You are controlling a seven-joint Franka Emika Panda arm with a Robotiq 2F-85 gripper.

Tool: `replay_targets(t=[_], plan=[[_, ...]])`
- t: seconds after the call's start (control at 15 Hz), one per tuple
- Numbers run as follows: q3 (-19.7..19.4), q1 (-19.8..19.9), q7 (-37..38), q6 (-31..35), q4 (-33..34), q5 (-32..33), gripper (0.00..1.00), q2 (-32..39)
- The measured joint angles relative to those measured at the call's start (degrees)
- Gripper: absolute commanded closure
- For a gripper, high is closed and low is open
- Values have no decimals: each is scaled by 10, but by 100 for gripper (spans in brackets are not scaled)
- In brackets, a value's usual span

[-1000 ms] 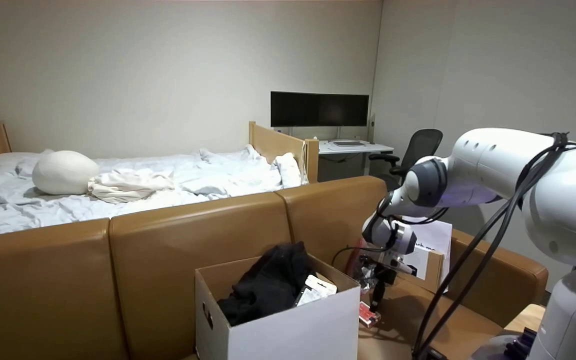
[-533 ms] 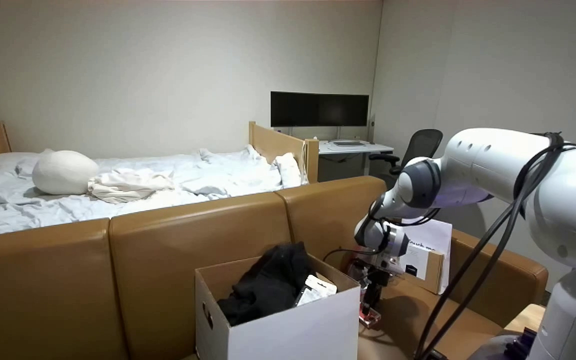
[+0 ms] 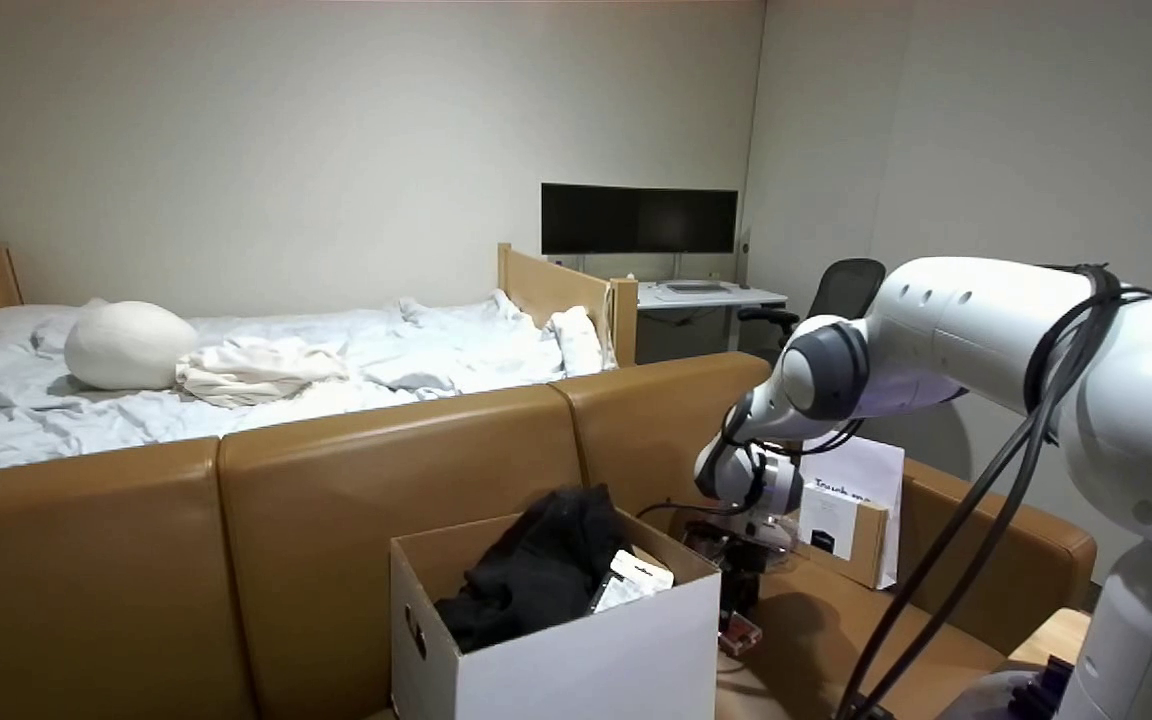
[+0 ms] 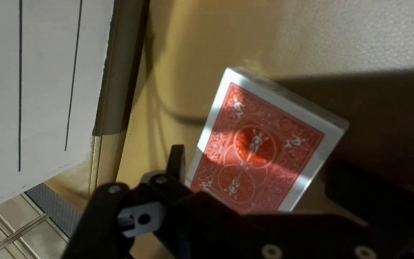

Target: Pick up the packet and the card box and put them in the storage box

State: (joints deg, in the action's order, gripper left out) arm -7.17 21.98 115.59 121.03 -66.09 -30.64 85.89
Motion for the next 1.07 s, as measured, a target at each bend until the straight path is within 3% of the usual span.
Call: replay_targets(t=[0.4, 0.47, 0.53, 0.67, 0.87, 1.07], plan=[[-7, -30, 74, 23, -7, 24, 0, 0], [-9, -35, 87, 26, -8, 28, 25, 0], [-11, -41, 100, 27, -9, 33, 27, 0], [-13, -47, 121, 28, -9, 42, 41, 0], [-15, -49, 141, 27, -9, 48, 48, -1], [-15, -49, 149, 27, -9, 50, 49, -1]])
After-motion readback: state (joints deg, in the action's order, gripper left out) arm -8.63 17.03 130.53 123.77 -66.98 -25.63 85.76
